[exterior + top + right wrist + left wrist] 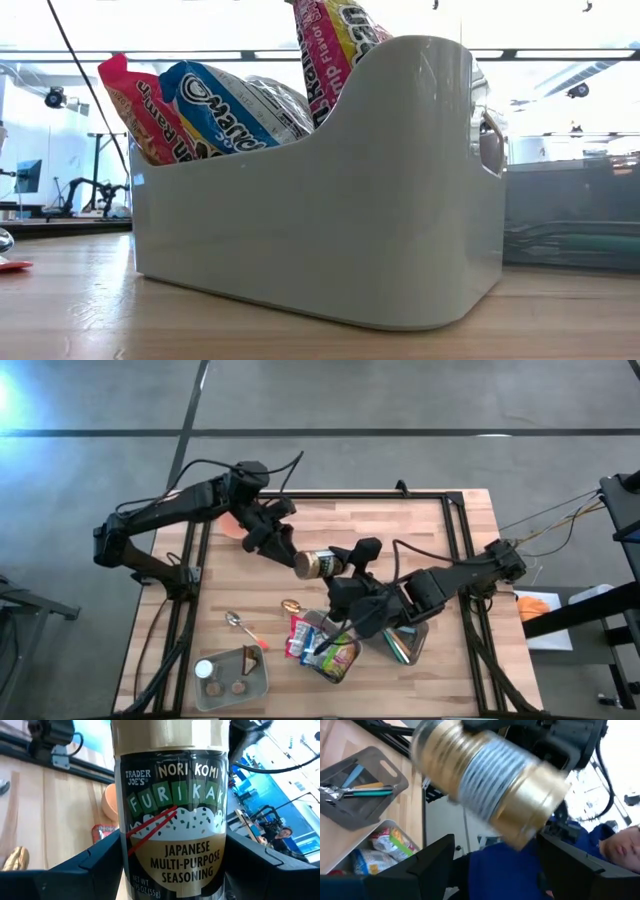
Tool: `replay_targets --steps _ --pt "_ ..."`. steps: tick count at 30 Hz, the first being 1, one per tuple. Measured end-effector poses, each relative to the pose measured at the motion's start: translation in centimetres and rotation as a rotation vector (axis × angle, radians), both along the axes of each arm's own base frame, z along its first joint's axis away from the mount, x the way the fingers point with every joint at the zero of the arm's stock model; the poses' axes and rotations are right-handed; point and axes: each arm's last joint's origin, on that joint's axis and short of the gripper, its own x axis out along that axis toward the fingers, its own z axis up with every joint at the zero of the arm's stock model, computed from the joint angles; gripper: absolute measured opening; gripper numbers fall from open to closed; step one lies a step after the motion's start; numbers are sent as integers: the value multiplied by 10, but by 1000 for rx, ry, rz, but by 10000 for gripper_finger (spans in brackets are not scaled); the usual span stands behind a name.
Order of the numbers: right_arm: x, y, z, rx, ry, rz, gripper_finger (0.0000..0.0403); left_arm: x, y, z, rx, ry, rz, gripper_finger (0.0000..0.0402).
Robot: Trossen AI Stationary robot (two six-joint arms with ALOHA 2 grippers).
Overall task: Pick & Place Food Item
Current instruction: Put the gold seasoning bottle into the left gray bin
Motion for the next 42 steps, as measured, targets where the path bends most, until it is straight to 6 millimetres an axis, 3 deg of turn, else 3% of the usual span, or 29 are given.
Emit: replay_targets --steps 10,14,18,20,22,24,30,37,42 --pt "-8 -3 20 103 -111 -45 274 -15 -6 2 -41 -56 -214 281" --pt "-16 -8 24 219 -156 -86 274 -19 -21 14 84 -231 -261 279" --pt "-25 -18 26 336 -152 -140 274 -36 -30 35 325 -364 -30 273" --pt "-29 -21 24 353 -136 -161 274 -45 -26 40 342 -232 273 269" --pt "-29 -22 22 346 -120 -170 274 -56 -22 38 230 -26 557 267" --pt "-28 -24 18 336 -87 -161 274 -62 -20 37 177 47 687 266" --pt "-21 -35 12 403 -29 -149 274 -54 -18 36 152 41 700 266" --pt "-21 -33 11 410 -27 -140 274 -49 -18 30 141 84 684 268" --pt "-19 -33 8 421 -24 -136 274 -40 -16 21 178 131 672 301"
